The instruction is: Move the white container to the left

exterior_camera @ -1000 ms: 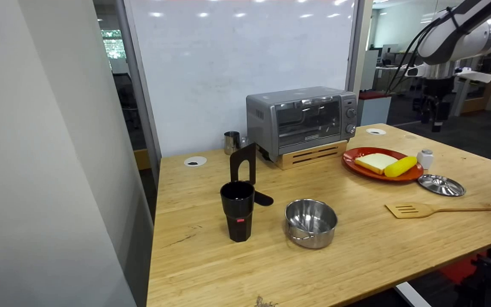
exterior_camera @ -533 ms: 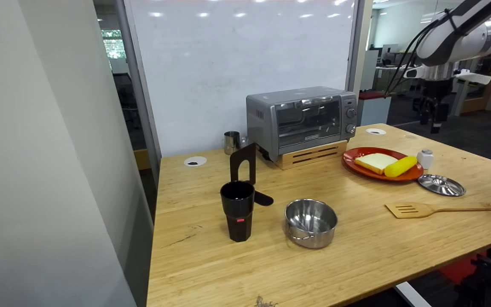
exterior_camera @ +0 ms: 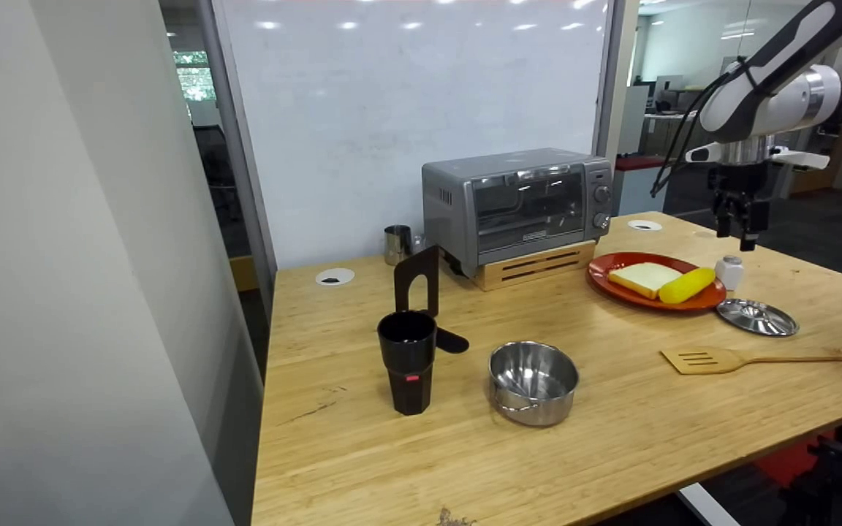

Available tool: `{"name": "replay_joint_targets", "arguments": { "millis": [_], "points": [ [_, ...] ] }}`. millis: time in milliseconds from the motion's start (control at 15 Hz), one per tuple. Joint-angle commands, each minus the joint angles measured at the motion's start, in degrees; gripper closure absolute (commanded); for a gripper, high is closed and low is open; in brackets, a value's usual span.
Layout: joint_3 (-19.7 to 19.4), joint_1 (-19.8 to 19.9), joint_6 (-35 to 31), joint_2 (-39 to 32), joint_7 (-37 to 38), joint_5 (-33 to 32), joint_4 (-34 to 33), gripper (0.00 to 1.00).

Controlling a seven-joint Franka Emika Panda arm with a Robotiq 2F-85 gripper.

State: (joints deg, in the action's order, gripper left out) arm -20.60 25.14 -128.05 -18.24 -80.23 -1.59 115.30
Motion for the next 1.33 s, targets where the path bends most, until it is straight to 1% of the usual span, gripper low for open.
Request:
{"name": "replay_joint_targets", "arguments": {
  "millis": [0,467,867,933,1000,1267],
  "points": [
    [2.11,2.32,-1.72,-2.72,-4.55,-0.41,-1.44,0.00],
    [2.21,2.68,-5.97,-5.53,-5.16,-2.39,-0.75,0.00],
    [2.46,2.78,-7.62,-6.49,-4.98,-4.08,0.00,0.00],
    [2.53,2.77,-7.72,-6.69,-4.97,-4.26,0.02,0.06],
    [2.59,2.77,-7.71,-6.68,-5.00,-4.41,0.13,0.26],
    [2.58,2.35,-8.08,-6.55,-4.45,-5.94,0.73,0.55]
  ]
}}
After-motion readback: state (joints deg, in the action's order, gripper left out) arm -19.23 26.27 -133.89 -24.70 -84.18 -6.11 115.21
